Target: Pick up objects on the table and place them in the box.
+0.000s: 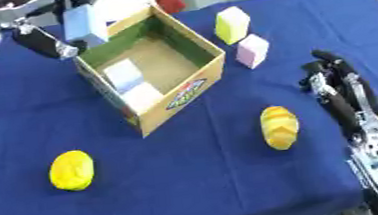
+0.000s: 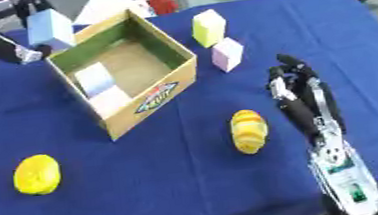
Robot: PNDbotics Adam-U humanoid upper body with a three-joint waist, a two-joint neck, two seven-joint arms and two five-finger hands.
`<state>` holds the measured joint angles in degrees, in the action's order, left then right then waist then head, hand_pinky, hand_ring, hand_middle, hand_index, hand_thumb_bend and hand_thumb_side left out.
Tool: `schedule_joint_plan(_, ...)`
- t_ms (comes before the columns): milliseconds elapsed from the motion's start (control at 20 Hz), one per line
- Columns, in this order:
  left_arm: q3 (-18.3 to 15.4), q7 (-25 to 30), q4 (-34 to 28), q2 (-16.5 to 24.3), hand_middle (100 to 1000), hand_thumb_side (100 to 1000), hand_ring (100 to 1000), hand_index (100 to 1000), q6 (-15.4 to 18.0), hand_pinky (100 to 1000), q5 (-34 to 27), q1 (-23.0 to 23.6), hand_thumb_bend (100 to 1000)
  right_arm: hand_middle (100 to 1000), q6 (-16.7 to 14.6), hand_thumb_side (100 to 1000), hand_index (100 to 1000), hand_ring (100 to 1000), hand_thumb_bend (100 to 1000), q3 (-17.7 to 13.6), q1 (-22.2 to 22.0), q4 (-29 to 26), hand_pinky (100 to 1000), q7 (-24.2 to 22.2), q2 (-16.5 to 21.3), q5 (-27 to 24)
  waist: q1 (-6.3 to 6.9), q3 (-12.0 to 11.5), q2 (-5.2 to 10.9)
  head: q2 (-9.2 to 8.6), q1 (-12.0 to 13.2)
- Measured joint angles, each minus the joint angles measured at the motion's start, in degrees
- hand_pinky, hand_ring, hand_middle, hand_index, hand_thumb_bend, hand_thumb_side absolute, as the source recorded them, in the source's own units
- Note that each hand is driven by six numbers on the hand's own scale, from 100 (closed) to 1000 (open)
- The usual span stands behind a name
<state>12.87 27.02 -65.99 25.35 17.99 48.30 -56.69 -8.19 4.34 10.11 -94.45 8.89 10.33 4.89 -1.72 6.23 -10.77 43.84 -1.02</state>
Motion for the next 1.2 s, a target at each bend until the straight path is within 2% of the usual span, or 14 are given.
schedule_joint_plan(100,0.6,-1.0,2.2,-2.3,611,134,581,787,0.7,683,2.0,-0.2,243,664,0.0,571,859,584,100,0.2,0.0,0.1,579,-0.2,0.0,0.0,0.0,0.6,0.0,0.0,0.4)
schedule_joint_plan(150,0.8,-1.3,3.2,-3.2,656,192,619,823,1.1,712,2.8,-0.2,276,664,0.1,571,859,584,100,0.3,0.0,0.1,579,-0.3,-0.1,0.0,0.0,0.9,0.0,0.0,0.6)
schedule_joint_plan(200,1.1,-1.7,3.9,-4.0,663,206,624,829,1.4,717,3.4,-0.2,280,664,0.1,571,859,584,100,0.3,0.1,0.1,579,-0.3,-0.1,0.0,0.0,1.1,0.0,0.0,0.7)
schedule_joint_plan(300,1.5,-2.5,4.9,-5.3,744,372,696,887,2.2,765,3.9,-0.2,333,664,0.1,571,859,584,100,0.3,0.1,0.1,579,-0.4,-0.1,0.0,0.0,1.3,0.0,0.0,0.9)
schedule_joint_plan(350,1.8,-2.9,5.0,-5.5,757,401,710,896,2.7,776,3.9,-0.2,339,664,0.0,572,859,584,100,0.3,0.1,0.1,579,-0.4,-0.1,0.0,0.0,1.3,0.0,0.0,0.9)
schedule_joint_plan(500,2.6,-2.8,3.5,-5.4,799,461,750,911,3.9,803,2.5,0.3,354,664,0.0,572,859,584,100,0.3,0.4,0.1,579,-0.4,-0.4,0.0,0.0,1.1,-0.06,0.0,0.9)
schedule_joint_plan(650,3.2,-0.2,-0.3,-3.1,850,504,789,938,4.5,831,-0.4,1.1,393,664,0.0,574,858,584,100,0.3,0.5,0.1,579,-0.4,-0.4,0.0,0.0,0.2,-0.06,-0.01,0.8)
schedule_joint_plan(900,3.2,6.5,-8.3,3.2,775,430,727,900,4.1,790,-6.2,3.8,379,663,-0.1,574,858,584,100,0.2,0.5,0.2,579,-0.3,-0.4,0.0,0.07,-0.8,-0.06,-0.03,0.3)
schedule_joint_plan(1050,3.5,11.2,-14.2,8.4,750,354,715,874,4.1,783,-11.6,7.1,376,663,-0.1,575,858,584,100,-0.1,0.5,0.2,579,-0.1,-0.4,0.0,0.41,-1.2,-0.06,-0.04,0.0)
schedule_joint_plan(1200,3.9,14.9,-20.6,14.4,746,324,717,868,3.1,780,-16.5,11.3,390,663,-0.2,576,858,584,100,-0.3,0.5,0.2,579,0.1,-0.4,0.0,0.62,-1.9,-0.07,-0.04,-0.4)
